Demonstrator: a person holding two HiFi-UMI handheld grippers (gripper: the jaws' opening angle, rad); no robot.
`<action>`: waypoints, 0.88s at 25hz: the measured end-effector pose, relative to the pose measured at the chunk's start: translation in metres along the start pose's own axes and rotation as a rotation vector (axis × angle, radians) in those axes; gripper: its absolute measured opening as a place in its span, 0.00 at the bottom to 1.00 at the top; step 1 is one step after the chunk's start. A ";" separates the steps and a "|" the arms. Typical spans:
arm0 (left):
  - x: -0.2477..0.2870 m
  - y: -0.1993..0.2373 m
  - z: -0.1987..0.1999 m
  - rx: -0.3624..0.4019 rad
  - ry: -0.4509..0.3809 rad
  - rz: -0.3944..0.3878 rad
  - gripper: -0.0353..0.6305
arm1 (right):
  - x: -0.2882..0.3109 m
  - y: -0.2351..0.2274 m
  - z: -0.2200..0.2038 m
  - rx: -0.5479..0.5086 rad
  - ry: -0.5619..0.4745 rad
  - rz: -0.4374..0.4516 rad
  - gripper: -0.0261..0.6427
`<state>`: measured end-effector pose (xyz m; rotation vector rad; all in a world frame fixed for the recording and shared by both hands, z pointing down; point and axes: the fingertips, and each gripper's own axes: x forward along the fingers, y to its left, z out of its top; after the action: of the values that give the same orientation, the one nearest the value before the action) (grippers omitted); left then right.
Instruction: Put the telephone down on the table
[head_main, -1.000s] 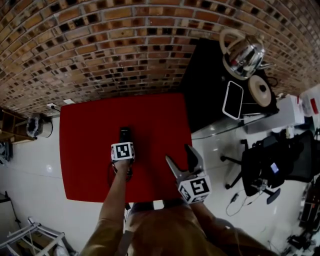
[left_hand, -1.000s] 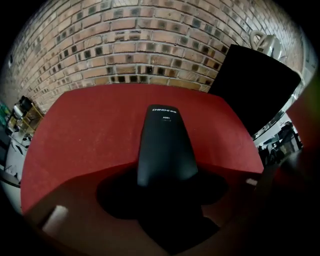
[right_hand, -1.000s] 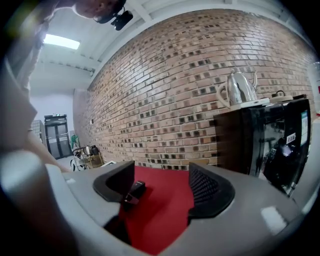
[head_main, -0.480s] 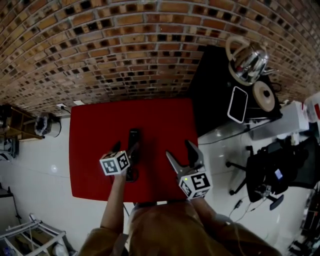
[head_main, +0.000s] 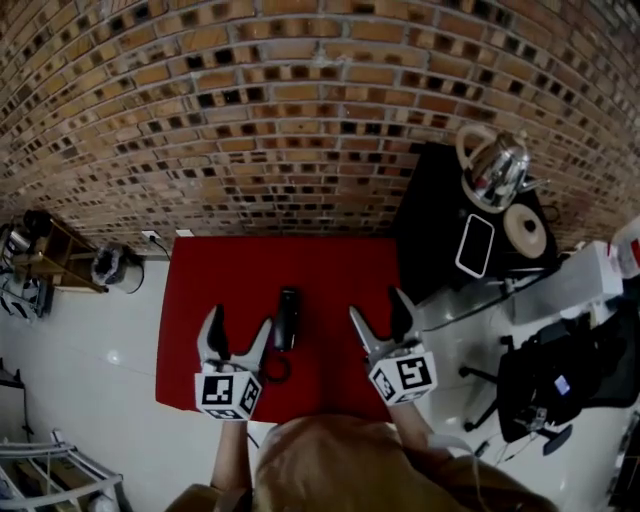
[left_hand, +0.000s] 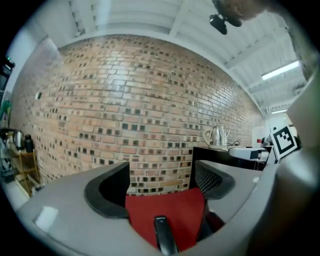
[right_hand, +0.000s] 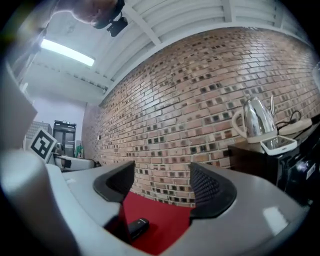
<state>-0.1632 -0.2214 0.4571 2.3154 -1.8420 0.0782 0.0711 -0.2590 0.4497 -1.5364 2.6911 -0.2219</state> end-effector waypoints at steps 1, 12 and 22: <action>-0.004 -0.002 0.010 0.036 -0.030 0.010 0.68 | 0.000 0.000 0.005 -0.015 -0.007 -0.003 0.54; 0.002 -0.026 0.035 0.093 -0.102 -0.021 0.67 | -0.007 0.011 0.023 -0.135 -0.024 -0.028 0.48; 0.008 -0.043 0.035 0.122 -0.107 -0.077 0.62 | -0.003 0.025 0.014 -0.095 -0.007 0.007 0.48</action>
<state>-0.1226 -0.2258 0.4195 2.5171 -1.8427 0.0584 0.0524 -0.2457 0.4320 -1.5478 2.7383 -0.0896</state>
